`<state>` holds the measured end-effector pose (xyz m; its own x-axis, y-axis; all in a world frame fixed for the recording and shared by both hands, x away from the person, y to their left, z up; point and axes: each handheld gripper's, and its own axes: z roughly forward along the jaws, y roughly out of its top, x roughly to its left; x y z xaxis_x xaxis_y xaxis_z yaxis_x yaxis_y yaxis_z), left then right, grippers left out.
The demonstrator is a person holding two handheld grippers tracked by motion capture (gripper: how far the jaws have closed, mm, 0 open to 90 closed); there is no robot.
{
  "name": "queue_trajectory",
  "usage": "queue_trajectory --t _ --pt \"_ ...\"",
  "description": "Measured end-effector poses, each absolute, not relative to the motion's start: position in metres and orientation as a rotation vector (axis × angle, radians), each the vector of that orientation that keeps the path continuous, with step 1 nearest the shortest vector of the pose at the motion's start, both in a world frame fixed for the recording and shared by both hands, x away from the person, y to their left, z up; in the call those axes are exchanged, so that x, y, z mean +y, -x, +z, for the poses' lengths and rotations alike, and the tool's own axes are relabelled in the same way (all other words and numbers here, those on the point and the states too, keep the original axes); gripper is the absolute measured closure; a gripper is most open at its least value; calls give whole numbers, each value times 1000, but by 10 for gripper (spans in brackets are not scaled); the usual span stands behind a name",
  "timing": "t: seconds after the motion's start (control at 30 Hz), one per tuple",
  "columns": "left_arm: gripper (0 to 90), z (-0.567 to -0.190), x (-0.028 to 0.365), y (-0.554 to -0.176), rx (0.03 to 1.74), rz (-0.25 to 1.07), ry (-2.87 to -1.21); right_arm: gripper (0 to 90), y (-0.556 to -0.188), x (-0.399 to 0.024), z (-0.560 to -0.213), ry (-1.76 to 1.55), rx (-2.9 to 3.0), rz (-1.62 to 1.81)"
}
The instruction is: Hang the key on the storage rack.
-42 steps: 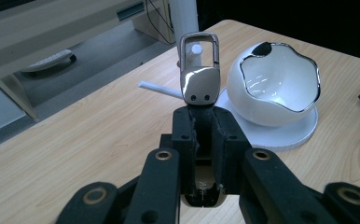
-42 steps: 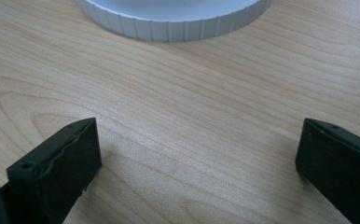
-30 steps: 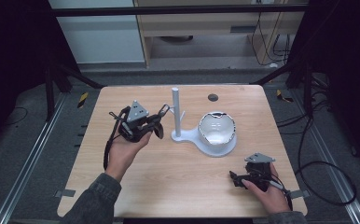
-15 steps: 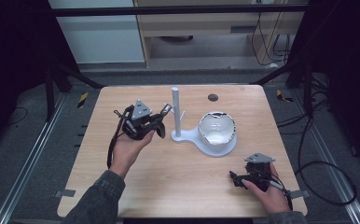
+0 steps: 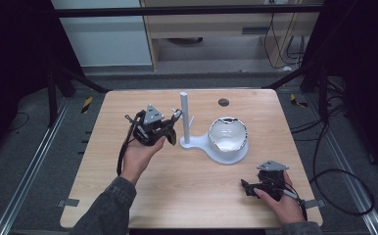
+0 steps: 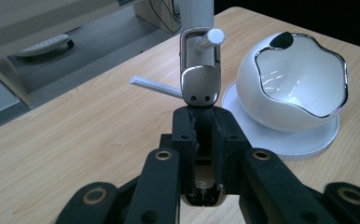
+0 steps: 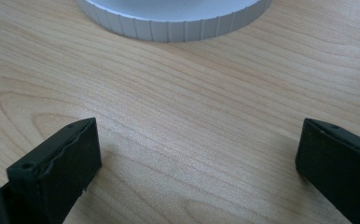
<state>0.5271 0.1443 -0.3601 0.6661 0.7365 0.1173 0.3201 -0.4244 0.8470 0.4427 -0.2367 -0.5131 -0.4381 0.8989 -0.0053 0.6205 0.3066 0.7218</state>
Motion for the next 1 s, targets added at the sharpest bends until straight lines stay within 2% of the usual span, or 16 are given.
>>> queue_trajectory --t 1.0 --pt "803 -380 129 -540 866 601 -1971 4 -443 -237 -513 -1352 2171 922"
